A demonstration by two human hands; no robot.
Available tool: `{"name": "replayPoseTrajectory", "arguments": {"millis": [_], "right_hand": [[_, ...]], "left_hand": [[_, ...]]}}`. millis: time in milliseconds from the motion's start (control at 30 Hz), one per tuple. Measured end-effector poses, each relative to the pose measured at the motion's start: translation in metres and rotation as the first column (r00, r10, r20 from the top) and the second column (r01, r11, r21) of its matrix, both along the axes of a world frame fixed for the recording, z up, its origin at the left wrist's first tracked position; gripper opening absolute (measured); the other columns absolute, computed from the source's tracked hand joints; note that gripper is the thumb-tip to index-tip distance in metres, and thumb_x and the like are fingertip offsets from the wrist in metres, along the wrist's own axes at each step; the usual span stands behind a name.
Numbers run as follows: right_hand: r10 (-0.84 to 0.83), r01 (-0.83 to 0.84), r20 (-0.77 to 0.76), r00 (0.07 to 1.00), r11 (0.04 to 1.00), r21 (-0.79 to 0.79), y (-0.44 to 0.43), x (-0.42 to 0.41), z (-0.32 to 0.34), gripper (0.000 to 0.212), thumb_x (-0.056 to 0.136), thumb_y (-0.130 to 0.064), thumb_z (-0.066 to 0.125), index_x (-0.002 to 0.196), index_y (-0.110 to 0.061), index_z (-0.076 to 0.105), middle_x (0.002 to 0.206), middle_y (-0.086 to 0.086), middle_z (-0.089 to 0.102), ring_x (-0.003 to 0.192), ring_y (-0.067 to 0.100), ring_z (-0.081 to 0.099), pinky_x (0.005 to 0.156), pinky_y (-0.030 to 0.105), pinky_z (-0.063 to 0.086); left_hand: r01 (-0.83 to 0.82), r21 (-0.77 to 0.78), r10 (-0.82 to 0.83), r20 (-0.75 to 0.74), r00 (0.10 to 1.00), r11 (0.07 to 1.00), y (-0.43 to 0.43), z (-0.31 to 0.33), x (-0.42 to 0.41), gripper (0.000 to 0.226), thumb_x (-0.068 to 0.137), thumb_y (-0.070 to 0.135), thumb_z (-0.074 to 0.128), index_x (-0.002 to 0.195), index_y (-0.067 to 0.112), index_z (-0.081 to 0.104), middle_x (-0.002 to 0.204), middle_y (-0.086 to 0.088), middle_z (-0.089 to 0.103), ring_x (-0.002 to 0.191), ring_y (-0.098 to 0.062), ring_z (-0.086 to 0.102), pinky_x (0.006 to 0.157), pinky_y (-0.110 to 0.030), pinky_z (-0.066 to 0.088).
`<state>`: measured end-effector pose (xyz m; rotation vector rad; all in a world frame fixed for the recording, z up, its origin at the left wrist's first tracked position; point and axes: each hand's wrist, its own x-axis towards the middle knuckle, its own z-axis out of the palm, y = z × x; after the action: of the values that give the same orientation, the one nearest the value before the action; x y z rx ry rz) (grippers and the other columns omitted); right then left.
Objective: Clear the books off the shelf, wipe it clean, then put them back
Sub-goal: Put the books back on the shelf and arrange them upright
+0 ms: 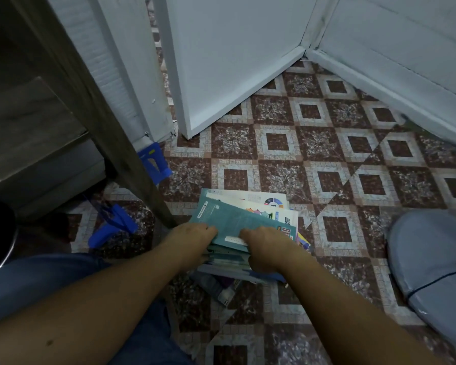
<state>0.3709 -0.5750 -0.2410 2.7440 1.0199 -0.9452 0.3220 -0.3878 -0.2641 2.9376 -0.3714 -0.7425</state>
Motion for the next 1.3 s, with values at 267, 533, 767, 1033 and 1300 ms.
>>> {"name": "replayPoseTrajectory", "arguments": {"millis": [267, 533, 767, 1033, 1300], "right_hand": [[-0.077, 0.076, -0.099, 0.992, 0.997, -0.011, 0.006, -0.004, 0.050, 0.038, 0.078, -0.019, 0.060, 0.117, -0.020, 0.055, 0.109, 0.008, 0.062, 0.095, 0.028, 0.059, 0.075, 0.032, 0.049], [-0.013, 0.020, 0.138, 0.990, 0.999, -0.046, 0.047, -0.010, 0.112, 0.030, 0.077, -0.017, 0.068, 0.106, -0.015, 0.059, 0.101, 0.006, 0.061, 0.085, 0.025, 0.058, 0.073, 0.036, 0.053], [0.093, -0.094, 0.193, 0.977, 0.996, -0.003, 0.089, -0.041, 0.164, 0.027, 0.082, -0.014, 0.061, 0.109, -0.018, 0.061, 0.100, 0.006, 0.062, 0.082, 0.024, 0.054, 0.070, 0.033, 0.049], [0.177, -0.222, 0.279, 0.944, 0.965, 0.138, 0.159, -0.081, 0.235, 0.036, 0.086, -0.024, 0.061, 0.121, -0.027, 0.058, 0.113, 0.004, 0.063, 0.103, 0.024, 0.061, 0.085, 0.037, 0.052], [0.213, -0.430, 0.558, 0.802, 0.854, 0.293, 0.276, -0.120, 0.287, 0.033, 0.090, -0.022, 0.056, 0.121, -0.033, 0.055, 0.107, 0.002, 0.062, 0.094, 0.025, 0.061, 0.067, 0.035, 0.045]], "left_hand": [[-0.043, -0.029, 0.041, -0.070, 0.997, 0.999, -0.001, 0.031, 0.003, 0.032, 0.089, 0.025, 0.060, 0.121, 0.020, 0.053, 0.118, -0.007, 0.058, 0.104, -0.026, 0.057, 0.085, -0.037, 0.052], [0.030, -0.005, -0.030, 0.000, 1.000, 1.000, 0.041, 0.120, 0.002, 0.021, 0.089, 0.025, 0.059, 0.109, 0.020, 0.059, 0.104, -0.004, 0.061, 0.093, -0.023, 0.059, 0.070, -0.031, 0.044], [-0.008, -0.013, 0.008, 0.008, 1.000, 1.000, 0.087, 0.179, -0.040, 0.014, 0.084, 0.029, 0.067, 0.088, 0.022, 0.056, 0.076, 0.008, 0.046, 0.079, -0.016, 0.053, 0.063, -0.025, 0.034], [-0.159, 0.087, 0.149, 0.110, 0.983, 0.984, 0.154, 0.260, -0.098, 0.027, 0.082, 0.033, 0.071, 0.105, 0.022, 0.062, 0.099, 0.001, 0.066, 0.091, -0.017, 0.060, 0.070, -0.027, 0.042], [-0.479, 0.184, 0.391, 0.371, 0.843, 0.858, 0.250, 0.327, -0.184, 0.019, 0.088, 0.032, 0.063, 0.105, 0.023, 0.061, 0.098, 0.001, 0.064, 0.090, -0.021, 0.061, 0.070, -0.029, 0.047]]}}
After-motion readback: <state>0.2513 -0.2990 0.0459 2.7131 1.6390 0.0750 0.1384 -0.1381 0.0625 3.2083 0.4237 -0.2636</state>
